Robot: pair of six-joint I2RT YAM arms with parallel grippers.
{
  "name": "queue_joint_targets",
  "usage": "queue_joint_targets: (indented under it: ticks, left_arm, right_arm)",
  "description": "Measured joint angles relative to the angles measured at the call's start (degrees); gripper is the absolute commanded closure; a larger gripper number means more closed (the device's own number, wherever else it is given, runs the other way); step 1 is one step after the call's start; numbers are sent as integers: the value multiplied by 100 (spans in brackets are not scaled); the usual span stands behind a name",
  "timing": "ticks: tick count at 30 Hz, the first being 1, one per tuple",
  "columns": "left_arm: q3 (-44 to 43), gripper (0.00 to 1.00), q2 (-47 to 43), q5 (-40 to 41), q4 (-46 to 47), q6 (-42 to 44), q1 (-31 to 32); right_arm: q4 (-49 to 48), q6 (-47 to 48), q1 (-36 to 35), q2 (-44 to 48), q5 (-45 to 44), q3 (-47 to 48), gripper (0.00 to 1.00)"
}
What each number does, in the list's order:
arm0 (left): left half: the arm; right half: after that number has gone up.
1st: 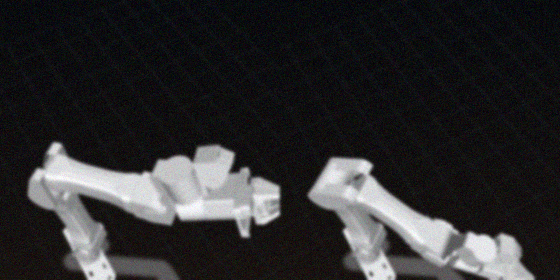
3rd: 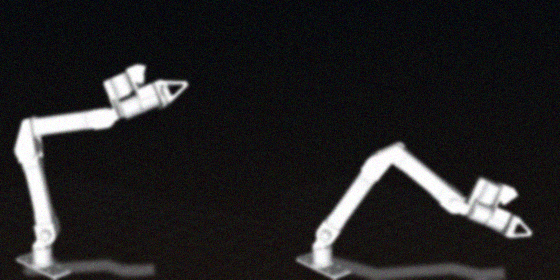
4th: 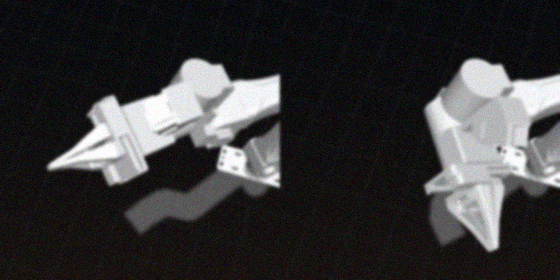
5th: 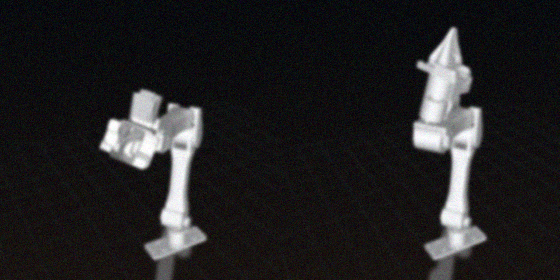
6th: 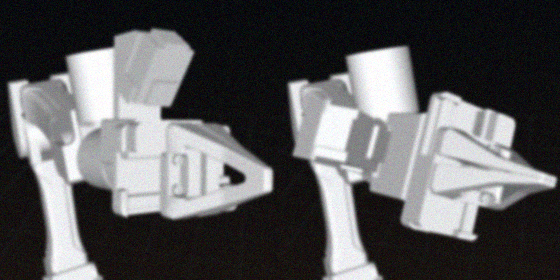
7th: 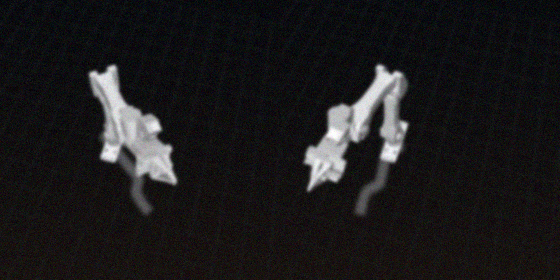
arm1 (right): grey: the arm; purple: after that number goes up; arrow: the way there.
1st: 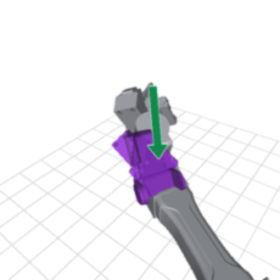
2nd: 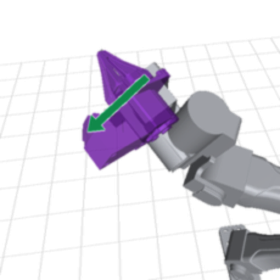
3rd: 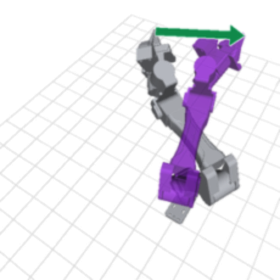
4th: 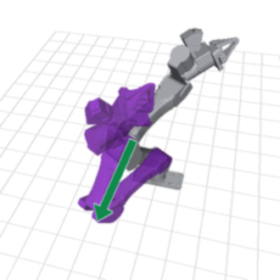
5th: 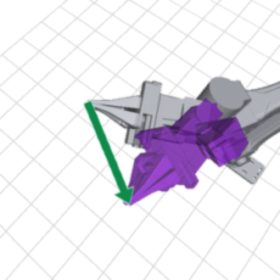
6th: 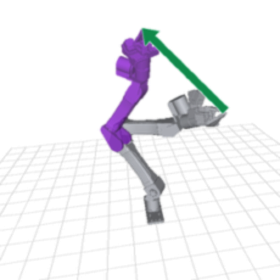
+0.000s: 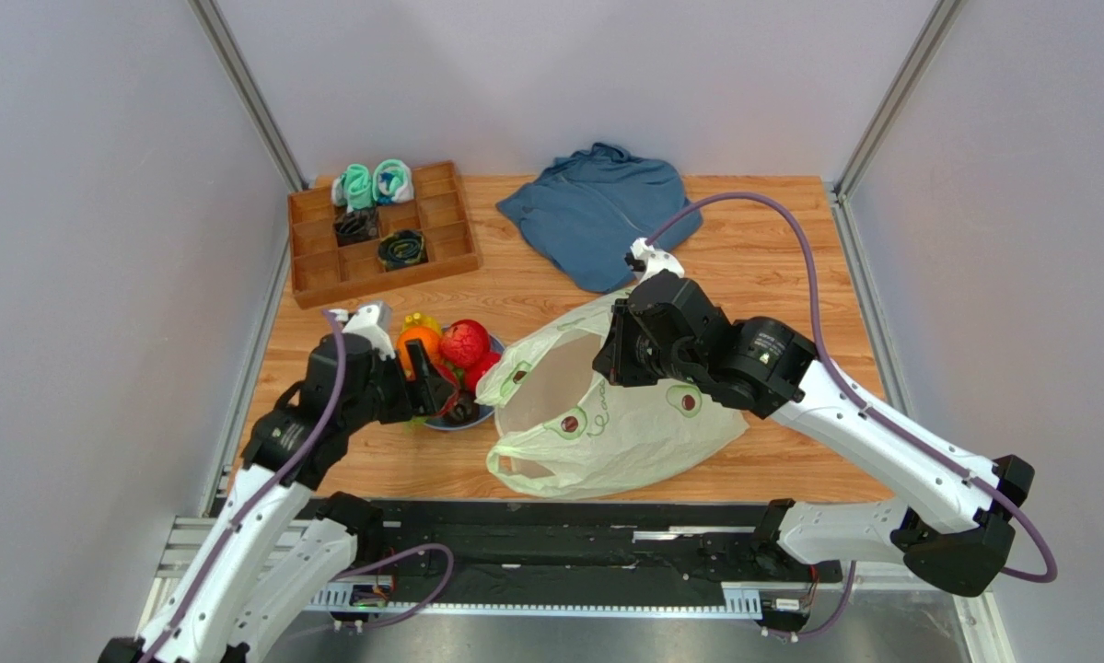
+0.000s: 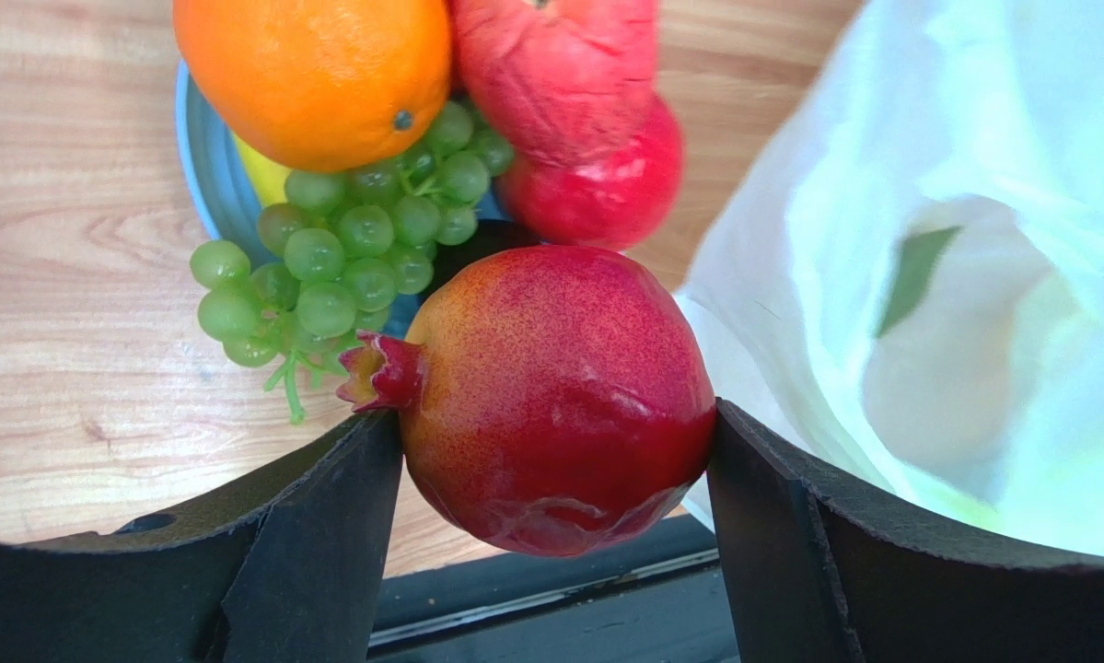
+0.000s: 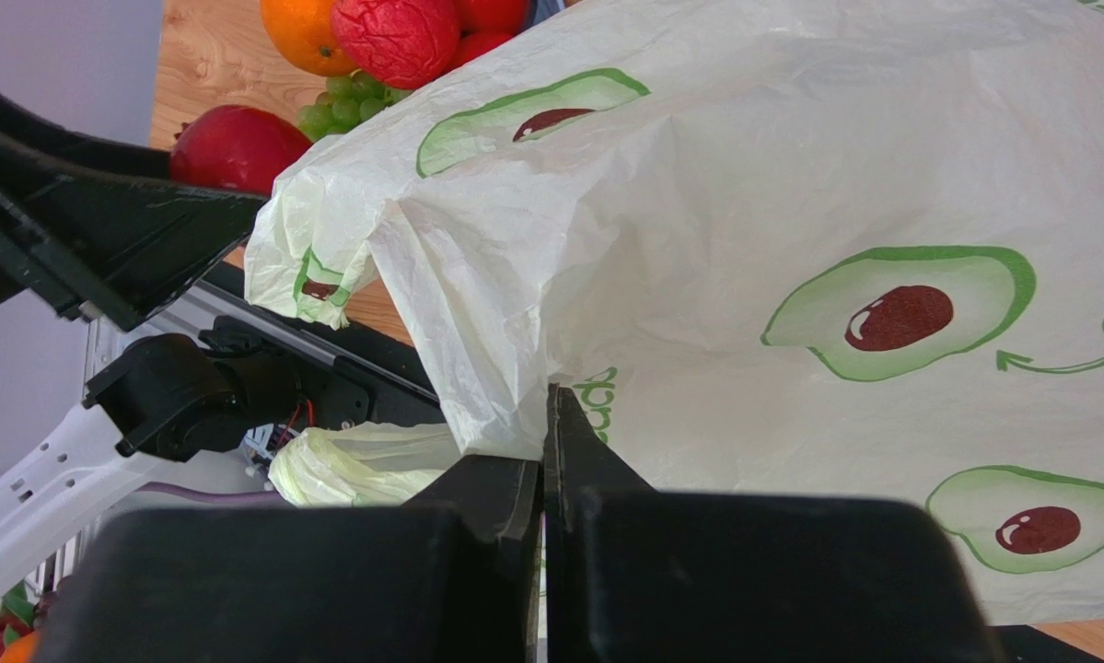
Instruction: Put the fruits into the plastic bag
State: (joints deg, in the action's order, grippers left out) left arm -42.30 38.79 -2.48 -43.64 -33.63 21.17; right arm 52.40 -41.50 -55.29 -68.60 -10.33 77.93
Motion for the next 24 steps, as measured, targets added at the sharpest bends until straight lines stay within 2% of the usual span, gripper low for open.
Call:
queue_joint_targets:
  ticks: [7, 12, 17, 20, 24]
  left_arm:
    - [-210, 46, -1027, -540, -22, 317, -7]
    - [-1008, 49, -1054, -1071, 144, 417, -9]
    - [-1720, 50, -887, -1539, 726, 321, 90]
    - [-1792, 50, -651, -1486, 1084, 251, 544]
    - [-1790, 50, 22, -964, 1425, 216, 1862]
  right_arm:
    - [0, 7, 4, 0, 0, 2, 100]
    - [0, 26, 11, 2, 0, 2, 100]
    - [0, 20, 11, 20, 0, 0, 100]
    - [0, 17, 11, 44, 0, -2, 100]
    - [0, 11, 11, 83, 0, -20, 100]
